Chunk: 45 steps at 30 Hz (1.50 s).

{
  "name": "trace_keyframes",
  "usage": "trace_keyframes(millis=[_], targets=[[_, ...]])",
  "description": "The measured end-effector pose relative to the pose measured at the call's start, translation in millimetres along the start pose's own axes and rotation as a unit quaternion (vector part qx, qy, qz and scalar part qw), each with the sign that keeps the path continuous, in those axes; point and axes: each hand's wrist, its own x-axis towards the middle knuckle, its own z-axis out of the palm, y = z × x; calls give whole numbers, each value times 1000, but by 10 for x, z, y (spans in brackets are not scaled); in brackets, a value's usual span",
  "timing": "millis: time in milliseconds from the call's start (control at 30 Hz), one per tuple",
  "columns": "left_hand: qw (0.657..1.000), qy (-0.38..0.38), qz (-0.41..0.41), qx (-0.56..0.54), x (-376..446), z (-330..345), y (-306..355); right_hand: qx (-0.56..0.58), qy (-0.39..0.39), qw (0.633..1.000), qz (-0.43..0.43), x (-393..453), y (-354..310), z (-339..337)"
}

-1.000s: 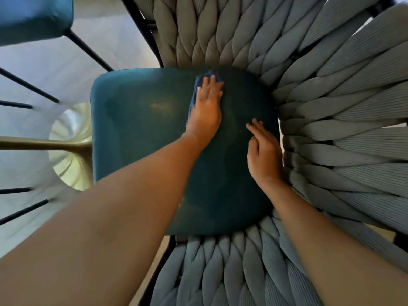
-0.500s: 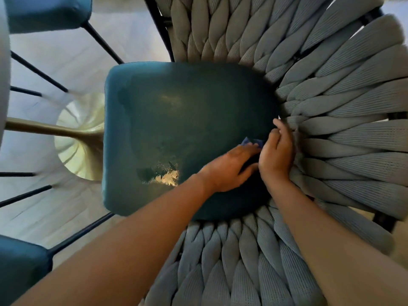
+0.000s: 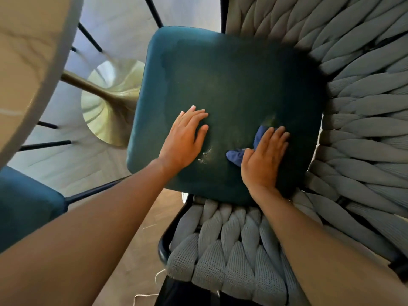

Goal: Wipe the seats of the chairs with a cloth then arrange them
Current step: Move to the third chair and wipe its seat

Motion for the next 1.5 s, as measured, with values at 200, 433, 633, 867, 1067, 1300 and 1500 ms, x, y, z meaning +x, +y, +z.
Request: trace_keyframes(millis=[200, 433, 633, 867, 1067, 1300, 1500], targets=[[999, 18, -39, -3, -215, -116, -85, -74, -99, 928, -351, -246, -37, 122], [999, 22, -43, 4, -426, -123, -119, 13, -128, 843, -523, -2, -210, -157], [996, 26, -84, 19, -629, -214, -421, -28, -106, 945, -309, 210, -758, 181], [995, 55, -87, 10, -843, -381, -643, -108, -221, 767, -593, -391, -539, 302], [993, 74, -93, 6, -898, -515, -724, -14, -189, 798, -572, 179, -567, -143], [988, 105, -108, -18, -891, -513, -870, -50, -178, 889, -419, 414, -1493, 246], [992, 66, -102, -18, -899, -496, -856, -98, -255, 773, -573, -348, -1241, 402]])
